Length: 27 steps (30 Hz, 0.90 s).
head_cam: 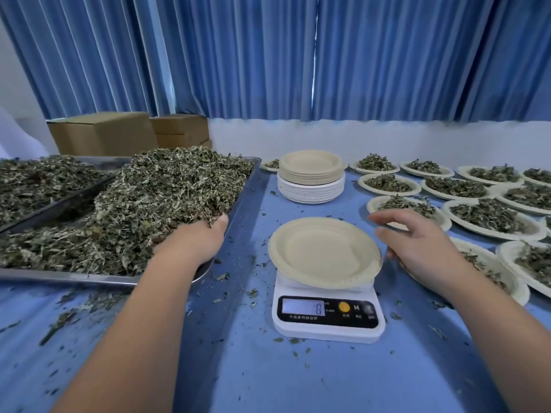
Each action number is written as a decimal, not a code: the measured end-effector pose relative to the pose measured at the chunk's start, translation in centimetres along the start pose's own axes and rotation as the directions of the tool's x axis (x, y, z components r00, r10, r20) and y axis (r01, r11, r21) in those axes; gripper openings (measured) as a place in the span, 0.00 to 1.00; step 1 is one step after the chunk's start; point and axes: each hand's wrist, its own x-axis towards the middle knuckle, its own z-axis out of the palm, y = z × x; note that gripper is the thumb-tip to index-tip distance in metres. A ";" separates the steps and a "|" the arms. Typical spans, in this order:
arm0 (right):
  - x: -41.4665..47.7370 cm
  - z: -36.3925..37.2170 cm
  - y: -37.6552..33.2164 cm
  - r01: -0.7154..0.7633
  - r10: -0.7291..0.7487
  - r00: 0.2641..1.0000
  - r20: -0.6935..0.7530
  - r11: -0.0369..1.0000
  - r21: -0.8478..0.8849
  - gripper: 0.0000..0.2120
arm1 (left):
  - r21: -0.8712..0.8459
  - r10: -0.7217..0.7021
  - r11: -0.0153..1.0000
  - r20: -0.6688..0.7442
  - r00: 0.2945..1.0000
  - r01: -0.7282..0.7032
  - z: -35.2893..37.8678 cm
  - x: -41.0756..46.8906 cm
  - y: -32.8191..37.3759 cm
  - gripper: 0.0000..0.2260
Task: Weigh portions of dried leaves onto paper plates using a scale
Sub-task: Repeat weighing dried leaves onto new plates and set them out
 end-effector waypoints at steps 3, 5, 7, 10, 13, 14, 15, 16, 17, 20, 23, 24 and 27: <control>0.2 -0.1 0.2 0.011 -0.011 0.999 -0.034 1.000 0.003 0.11 | 0.039 0.044 0.998 0.011 0.999 -0.044 0.2 0.0 0.4 0.35; 0.4 -0.3 0.3 0.007 -0.007 0.998 -0.058 1.000 0.007 0.11 | 0.092 0.040 0.995 -0.053 0.998 -0.035 0.0 -0.3 0.7 0.35; 0.5 -0.4 0.5 0.002 -0.002 0.998 -0.064 1.000 -0.002 0.11 | 0.148 0.006 0.989 -0.104 0.995 0.009 -0.2 -0.6 0.8 0.36; 0.6 -0.4 0.7 0.012 -0.013 0.998 -0.057 1.000 -0.022 0.12 | 0.105 -0.006 0.994 -0.019 1.000 0.008 0.2 -0.5 0.6 0.39; 0.7 -0.2 0.5 0.036 -0.039 0.998 -0.045 0.998 -0.057 0.13 | 0.058 0.014 0.998 0.095 0.995 -0.020 0.5 -0.6 1.0 0.39; 0.8 -0.1 0.4 0.041 -0.044 0.998 -0.039 0.997 -0.068 0.14 | 0.079 0.017 0.997 0.089 0.996 -0.024 0.5 -0.6 1.1 0.39; 0.8 -0.1 0.3 0.042 -0.045 0.999 -0.031 0.996 -0.076 0.15 | 0.095 0.021 0.995 0.070 0.997 -0.028 0.5 -0.8 1.0 0.39; 0.7 0.0 0.2 0.046 -0.049 0.998 -0.028 0.996 -0.079 0.15 | 0.095 0.021 0.995 0.044 0.999 -0.025 0.5 -1.0 0.8 0.39; 0.7 -0.1 0.2 0.052 -0.054 0.998 -0.032 0.996 -0.077 0.15 | 0.081 0.014 0.997 0.014 1.000 -0.015 0.5 -1.1 0.5 0.40; 0.6 -0.4 0.2 0.058 -0.061 0.997 -0.053 0.997 -0.059 0.14 | 0.041 -0.002 0.999 -0.067 0.998 0.005 0.5 -1.4 -0.6 0.40; 0.5 -0.3 0.0 0.065 -0.067 0.996 -0.061 0.997 -0.043 0.15 | -0.031 0.151 0.988 0.014 0.988 -0.150 0.2 -1.9 -1.1 0.35; 0.4 -0.3 -0.1 0.068 -0.070 0.996 -0.056 0.997 -0.047 0.15 | -0.038 0.203 0.979 0.074 0.976 -0.200 0.0 -2.2 -1.2 0.34; 0.3 -0.3 -0.2 0.060 -0.062 0.997 -0.041 0.997 -0.050 0.15 | 0.049 0.285 0.953 0.195 0.939 -0.299 -0.3 -3.3 -1.7 0.32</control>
